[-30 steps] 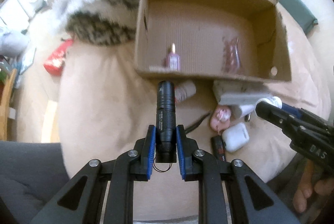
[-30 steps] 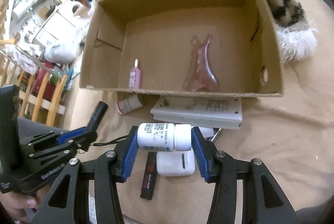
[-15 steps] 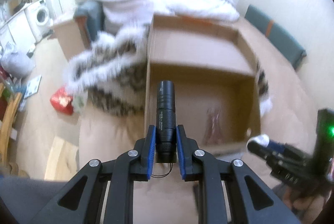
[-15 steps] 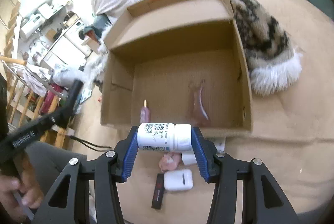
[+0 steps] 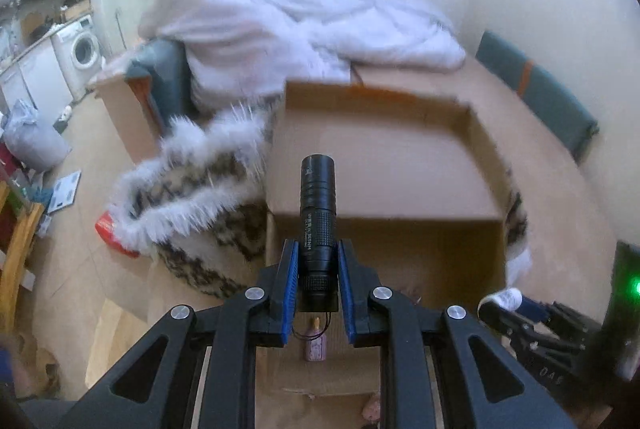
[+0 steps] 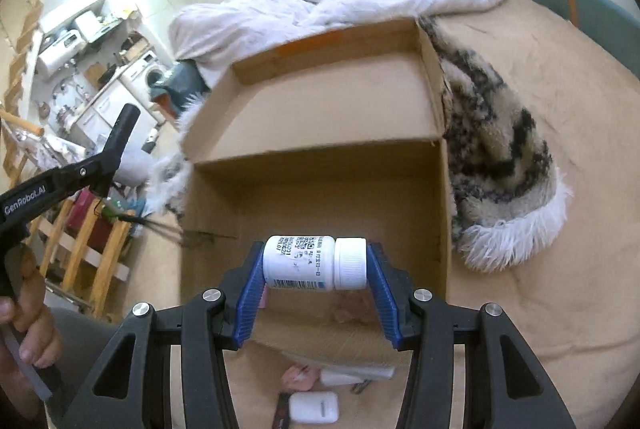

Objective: Organize rigid objects
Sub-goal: 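Lower the flashlight and pill bottle into the box and open both grippers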

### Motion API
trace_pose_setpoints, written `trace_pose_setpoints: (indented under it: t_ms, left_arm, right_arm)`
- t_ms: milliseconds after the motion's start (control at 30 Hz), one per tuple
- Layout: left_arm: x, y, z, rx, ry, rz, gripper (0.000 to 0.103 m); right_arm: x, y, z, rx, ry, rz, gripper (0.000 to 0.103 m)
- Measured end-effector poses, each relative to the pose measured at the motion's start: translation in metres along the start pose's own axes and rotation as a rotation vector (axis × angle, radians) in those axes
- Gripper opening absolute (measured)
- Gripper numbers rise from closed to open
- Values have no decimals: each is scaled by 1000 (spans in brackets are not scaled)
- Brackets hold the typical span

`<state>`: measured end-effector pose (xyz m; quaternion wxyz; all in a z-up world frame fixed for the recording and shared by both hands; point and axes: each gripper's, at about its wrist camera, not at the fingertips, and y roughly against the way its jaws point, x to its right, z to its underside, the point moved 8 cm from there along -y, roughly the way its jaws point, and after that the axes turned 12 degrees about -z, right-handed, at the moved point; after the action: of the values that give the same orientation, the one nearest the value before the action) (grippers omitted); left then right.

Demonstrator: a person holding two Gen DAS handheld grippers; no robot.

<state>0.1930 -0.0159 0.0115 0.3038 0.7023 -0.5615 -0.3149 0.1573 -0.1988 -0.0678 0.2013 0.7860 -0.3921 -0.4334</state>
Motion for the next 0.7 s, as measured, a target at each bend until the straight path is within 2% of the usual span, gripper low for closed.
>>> trace_pose_setpoints:
  t_ms: [233,433,700]
  left_arm:
    - [29,-63,52,-125,-78,-17,17]
    - [41,-88,73,-162,-111,-33,17]
    - [45,-113,97,-232,-135,-52,17]
  right_arm:
    - [23,-40,20,-78,-22,27,52]
    - [29,-58,28,-130,-24,31,52]
    - [31,-74,38,-195,5,85,52]
